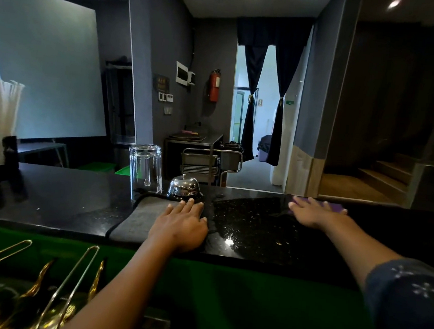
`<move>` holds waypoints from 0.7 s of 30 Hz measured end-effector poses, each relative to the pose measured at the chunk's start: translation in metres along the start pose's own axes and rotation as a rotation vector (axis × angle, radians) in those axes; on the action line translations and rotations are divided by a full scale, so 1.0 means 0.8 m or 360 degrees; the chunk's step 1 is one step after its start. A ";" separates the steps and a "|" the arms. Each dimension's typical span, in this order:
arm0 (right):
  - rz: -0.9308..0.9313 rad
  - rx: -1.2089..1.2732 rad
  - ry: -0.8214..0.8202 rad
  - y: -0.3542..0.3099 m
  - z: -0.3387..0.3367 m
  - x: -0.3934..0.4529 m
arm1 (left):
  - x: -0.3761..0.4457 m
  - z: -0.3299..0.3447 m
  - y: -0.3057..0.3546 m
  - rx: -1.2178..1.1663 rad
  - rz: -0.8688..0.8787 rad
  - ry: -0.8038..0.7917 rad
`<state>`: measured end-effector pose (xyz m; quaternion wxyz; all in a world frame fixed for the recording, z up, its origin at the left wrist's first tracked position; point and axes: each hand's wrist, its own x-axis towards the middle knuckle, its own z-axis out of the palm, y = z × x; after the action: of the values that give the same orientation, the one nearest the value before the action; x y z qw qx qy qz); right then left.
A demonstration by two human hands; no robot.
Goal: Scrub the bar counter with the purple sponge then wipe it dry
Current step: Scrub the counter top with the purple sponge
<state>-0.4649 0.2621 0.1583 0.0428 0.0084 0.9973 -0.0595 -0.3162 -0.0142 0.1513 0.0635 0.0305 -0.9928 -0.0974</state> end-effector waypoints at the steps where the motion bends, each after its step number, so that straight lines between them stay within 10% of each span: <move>1: 0.0054 -0.0007 -0.0020 0.001 -0.002 0.004 | 0.000 0.000 0.001 -0.0008 0.0003 0.0013; 12: -0.0592 0.0003 -0.0059 -0.116 0.018 -0.008 | 0.009 0.000 -0.008 -0.0050 0.0027 -0.0053; 21: -0.0436 0.0089 -0.0073 -0.033 0.007 -0.044 | 0.010 0.001 -0.006 0.0074 -0.0005 -0.0045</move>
<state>-0.4298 0.2346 0.1587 0.0569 -0.1281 0.9858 -0.0929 -0.3244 -0.0193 0.1505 0.0485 0.0320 -0.9955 -0.0747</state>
